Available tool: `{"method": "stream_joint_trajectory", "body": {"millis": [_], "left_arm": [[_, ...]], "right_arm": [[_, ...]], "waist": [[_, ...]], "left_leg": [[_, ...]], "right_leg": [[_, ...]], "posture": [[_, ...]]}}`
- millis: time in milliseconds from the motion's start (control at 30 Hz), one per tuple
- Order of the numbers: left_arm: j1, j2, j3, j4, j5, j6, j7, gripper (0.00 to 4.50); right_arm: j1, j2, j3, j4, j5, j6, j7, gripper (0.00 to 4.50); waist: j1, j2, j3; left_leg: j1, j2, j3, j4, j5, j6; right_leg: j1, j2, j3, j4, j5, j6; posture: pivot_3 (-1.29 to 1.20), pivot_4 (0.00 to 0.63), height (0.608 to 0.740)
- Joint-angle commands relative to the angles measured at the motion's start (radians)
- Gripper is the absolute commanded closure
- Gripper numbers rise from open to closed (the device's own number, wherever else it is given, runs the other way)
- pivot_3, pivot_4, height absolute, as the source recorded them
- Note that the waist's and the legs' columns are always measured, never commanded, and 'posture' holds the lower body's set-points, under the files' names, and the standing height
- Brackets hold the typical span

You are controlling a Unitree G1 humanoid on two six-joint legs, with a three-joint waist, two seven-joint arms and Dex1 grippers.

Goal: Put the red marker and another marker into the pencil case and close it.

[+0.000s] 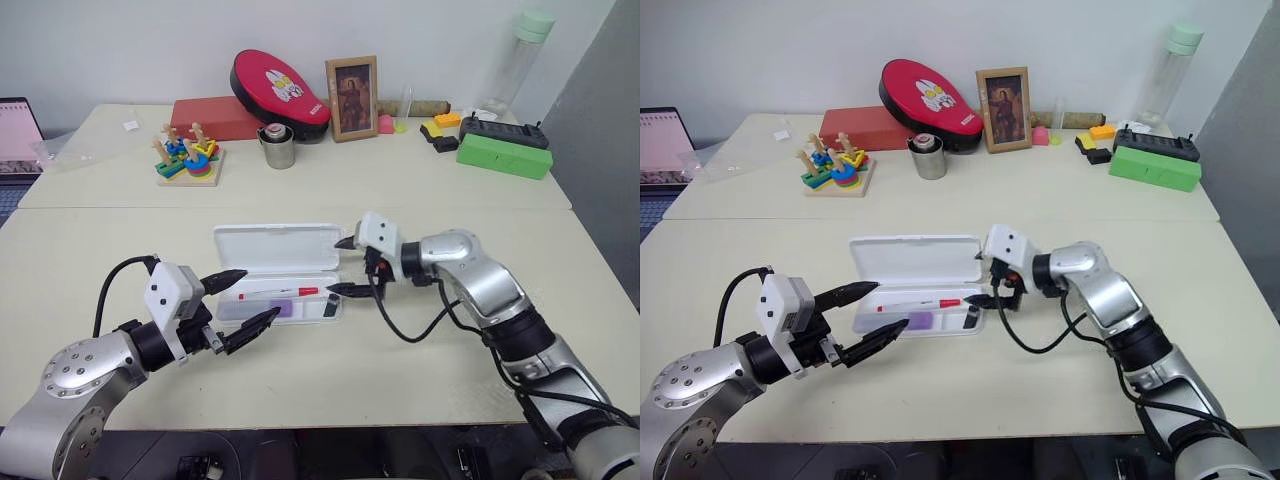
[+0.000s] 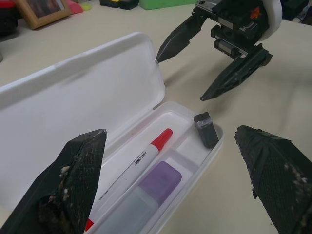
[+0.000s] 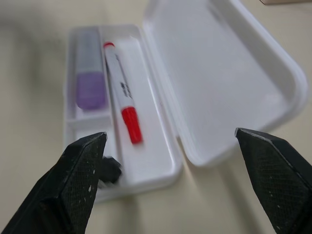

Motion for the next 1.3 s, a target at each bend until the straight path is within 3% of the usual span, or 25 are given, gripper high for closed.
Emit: {"method": "stream_joint_trajectory", "body": {"millis": [33, 467, 1300], "left_arm": [[-0.017, -0.002, -0.001, 0.000, 0.004, -0.027, -0.011, 0.00], [-0.013, -0.006, -0.009, -0.003, 0.007, -0.033, -0.017, 0.00], [-0.029, -0.012, -0.029, 0.009, 0.016, -0.038, -0.017, 0.00]], "right_arm": [[-0.006, 0.005, -0.002, -0.003, -0.021, -0.053, -0.006, 0.06], [0.034, -0.007, 0.063, -0.033, -0.108, -0.062, 0.000, 0.06], [0.043, 0.031, 0.107, -0.107, -0.145, 0.140, -0.001, 0.06]], "waist": [[-0.001, 0.000, 0.000], [0.000, 0.000, 0.000], [-0.001, 0.000, 0.000]], "left_leg": [[0.000, 0.000, 0.000, 0.000, 0.000, 0.000], [0.000, 0.000, 0.000, 0.000, 0.000, 0.000], [0.001, 0.000, 0.000, 0.000, 0.000, 0.000]], "right_leg": [[0.000, 0.000, 0.000, 0.000, 0.000, 0.000], [0.000, 0.000, 0.000, 0.000, 0.000, 0.000], [0.001, 0.000, 0.000, 0.000, 0.000, 0.000]], "posture": [[0.00, 0.150, 0.740], [0.00, 0.150, 0.740], [0.00, 0.150, 0.740]]}}
